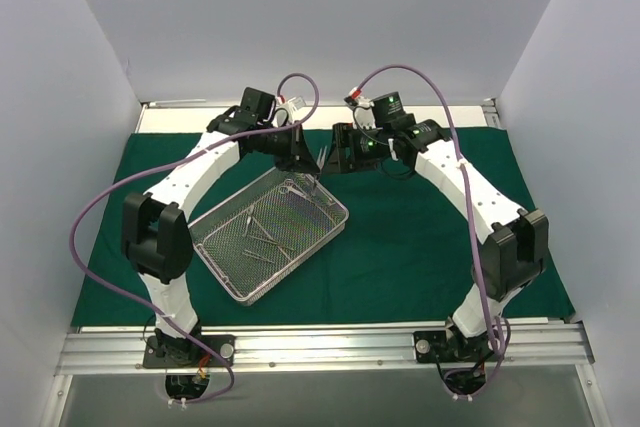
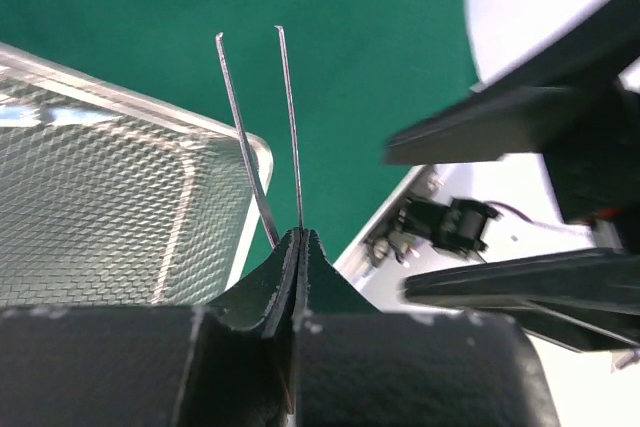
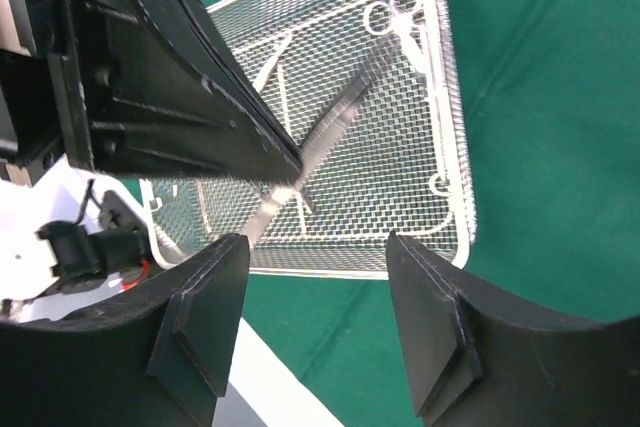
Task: Open and lay out the surgical kit
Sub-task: Place the medical item in the surgical kit.
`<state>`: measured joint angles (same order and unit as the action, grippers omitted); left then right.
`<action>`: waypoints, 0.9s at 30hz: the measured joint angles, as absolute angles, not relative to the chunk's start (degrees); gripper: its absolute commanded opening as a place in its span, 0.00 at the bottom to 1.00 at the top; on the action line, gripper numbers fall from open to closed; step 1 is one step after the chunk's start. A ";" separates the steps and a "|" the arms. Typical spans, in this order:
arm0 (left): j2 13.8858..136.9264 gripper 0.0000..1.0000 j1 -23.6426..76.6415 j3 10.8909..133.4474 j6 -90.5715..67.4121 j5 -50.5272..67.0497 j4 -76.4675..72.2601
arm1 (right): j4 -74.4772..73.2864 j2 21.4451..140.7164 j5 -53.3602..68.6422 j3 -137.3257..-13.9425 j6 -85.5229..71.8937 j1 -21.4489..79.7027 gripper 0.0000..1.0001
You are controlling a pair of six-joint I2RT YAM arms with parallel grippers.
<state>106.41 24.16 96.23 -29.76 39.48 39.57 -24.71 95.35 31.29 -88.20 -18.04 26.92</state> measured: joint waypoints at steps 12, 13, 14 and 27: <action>106.41 0.02 23.70 93.38 -39.57 56.23 17.80 | -18.96 92.14 39.51 -85.34 -22.48 22.37 0.59; 106.41 0.02 23.53 92.16 -41.54 57.76 14.46 | -18.09 91.24 39.81 -84.88 -23.00 21.96 0.59; 106.41 0.02 23.44 90.50 -44.01 59.51 10.20 | -17.32 90.30 40.10 -84.42 -23.59 21.52 0.60; 106.80 0.02 23.27 80.68 -73.34 67.77 -32.60 | -6.11 82.37 47.00 -76.18 -31.77 14.90 0.54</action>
<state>106.80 23.27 80.68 -73.34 67.77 -32.60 -6.11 82.37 47.00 -76.18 -31.77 14.90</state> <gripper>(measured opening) 0.025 0.556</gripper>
